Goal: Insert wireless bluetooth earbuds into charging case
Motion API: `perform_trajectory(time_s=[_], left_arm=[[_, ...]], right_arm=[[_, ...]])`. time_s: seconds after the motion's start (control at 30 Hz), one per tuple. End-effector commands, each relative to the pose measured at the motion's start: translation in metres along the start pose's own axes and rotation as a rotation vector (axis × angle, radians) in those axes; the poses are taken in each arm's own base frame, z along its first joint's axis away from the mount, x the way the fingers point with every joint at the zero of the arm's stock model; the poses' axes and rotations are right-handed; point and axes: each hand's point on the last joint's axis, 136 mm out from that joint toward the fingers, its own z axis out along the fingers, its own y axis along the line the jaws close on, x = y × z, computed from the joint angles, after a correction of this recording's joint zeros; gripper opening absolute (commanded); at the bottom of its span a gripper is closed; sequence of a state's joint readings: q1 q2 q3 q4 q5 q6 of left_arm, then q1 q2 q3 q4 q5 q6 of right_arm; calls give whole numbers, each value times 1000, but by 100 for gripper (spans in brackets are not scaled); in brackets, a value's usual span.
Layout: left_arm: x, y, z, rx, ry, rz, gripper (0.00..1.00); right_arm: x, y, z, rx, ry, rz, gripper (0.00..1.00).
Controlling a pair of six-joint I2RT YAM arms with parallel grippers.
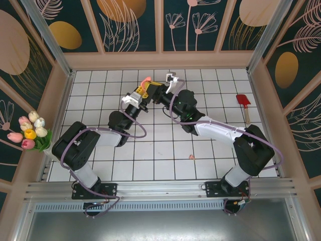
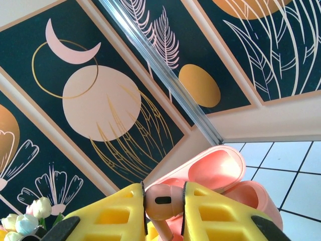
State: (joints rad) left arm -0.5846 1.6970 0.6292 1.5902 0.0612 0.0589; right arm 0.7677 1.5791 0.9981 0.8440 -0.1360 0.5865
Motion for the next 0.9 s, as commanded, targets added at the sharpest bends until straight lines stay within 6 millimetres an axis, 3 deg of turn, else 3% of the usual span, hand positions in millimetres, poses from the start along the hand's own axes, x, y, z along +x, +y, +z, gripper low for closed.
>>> perform_trajectory(time_s=[0.0,0.87], left_arm=[[-40,-7,3,36,-123,-9,0],[-42,-6,5,32,-121,-5,0]], right_arm=[[-6,8,7,-46,-17,6,19],[35,-12,5,97,127,-145,17]])
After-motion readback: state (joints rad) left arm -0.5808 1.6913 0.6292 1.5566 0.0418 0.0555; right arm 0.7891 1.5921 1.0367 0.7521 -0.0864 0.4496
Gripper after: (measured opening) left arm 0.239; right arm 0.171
